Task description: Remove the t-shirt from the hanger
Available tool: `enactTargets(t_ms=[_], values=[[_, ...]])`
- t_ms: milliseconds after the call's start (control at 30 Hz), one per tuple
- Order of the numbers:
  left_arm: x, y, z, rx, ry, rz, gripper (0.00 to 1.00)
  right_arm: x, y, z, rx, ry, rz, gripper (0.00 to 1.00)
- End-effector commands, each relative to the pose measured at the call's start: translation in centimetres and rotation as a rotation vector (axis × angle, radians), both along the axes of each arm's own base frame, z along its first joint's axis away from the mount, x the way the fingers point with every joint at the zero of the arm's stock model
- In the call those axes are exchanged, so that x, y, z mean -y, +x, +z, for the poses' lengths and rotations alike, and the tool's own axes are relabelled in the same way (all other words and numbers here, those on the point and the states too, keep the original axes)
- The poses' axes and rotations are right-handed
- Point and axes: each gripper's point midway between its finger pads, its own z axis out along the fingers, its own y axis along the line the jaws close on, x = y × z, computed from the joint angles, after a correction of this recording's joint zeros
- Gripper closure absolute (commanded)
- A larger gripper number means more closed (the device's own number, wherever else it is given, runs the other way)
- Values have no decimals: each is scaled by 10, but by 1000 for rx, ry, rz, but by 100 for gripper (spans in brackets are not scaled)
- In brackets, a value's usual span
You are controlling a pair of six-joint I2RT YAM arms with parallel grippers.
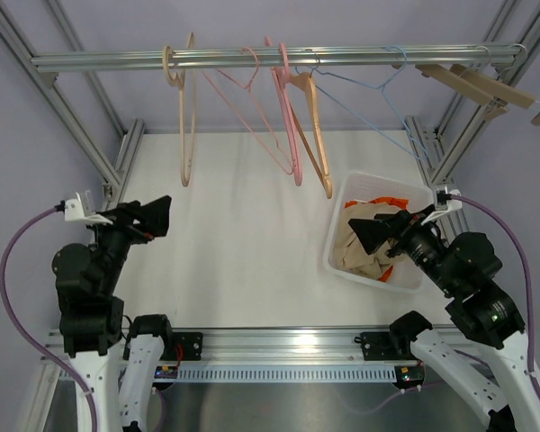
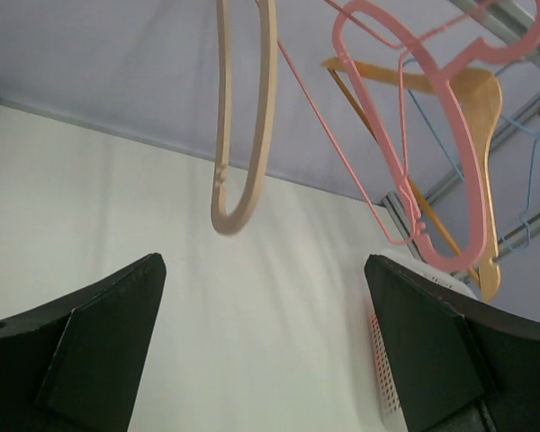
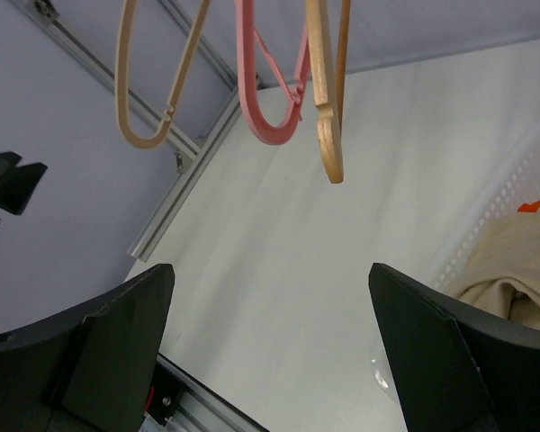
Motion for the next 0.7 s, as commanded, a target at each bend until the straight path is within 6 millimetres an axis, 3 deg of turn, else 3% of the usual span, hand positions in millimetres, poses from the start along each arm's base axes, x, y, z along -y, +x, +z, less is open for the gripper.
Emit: enactTargets(t_ms=[0, 33, 133, 300, 400, 567, 667], values=[[23, -31, -23, 24, 140, -145, 1, 3, -26, 47, 165, 44, 66, 0], [31, -37, -39, -20, 141, -197, 1, 5, -30, 52, 185, 52, 70, 0], [54, -63, -52, -29, 174, -356, 1, 14, -42, 63, 239, 69, 56, 1], [79, -103, -49, 67, 239, -557, 1, 32, -50, 61, 291, 83, -8, 0], [83, -108, -57, 63, 260, -598, 1, 33, -45, 48, 279, 96, -28, 1], [82, -113, -53, 92, 266, -600, 1, 30, -29, 26, 219, 45, -56, 1], [83, -113, -52, 90, 265, -605, 1, 32, -23, 23, 210, 25, -81, 0]])
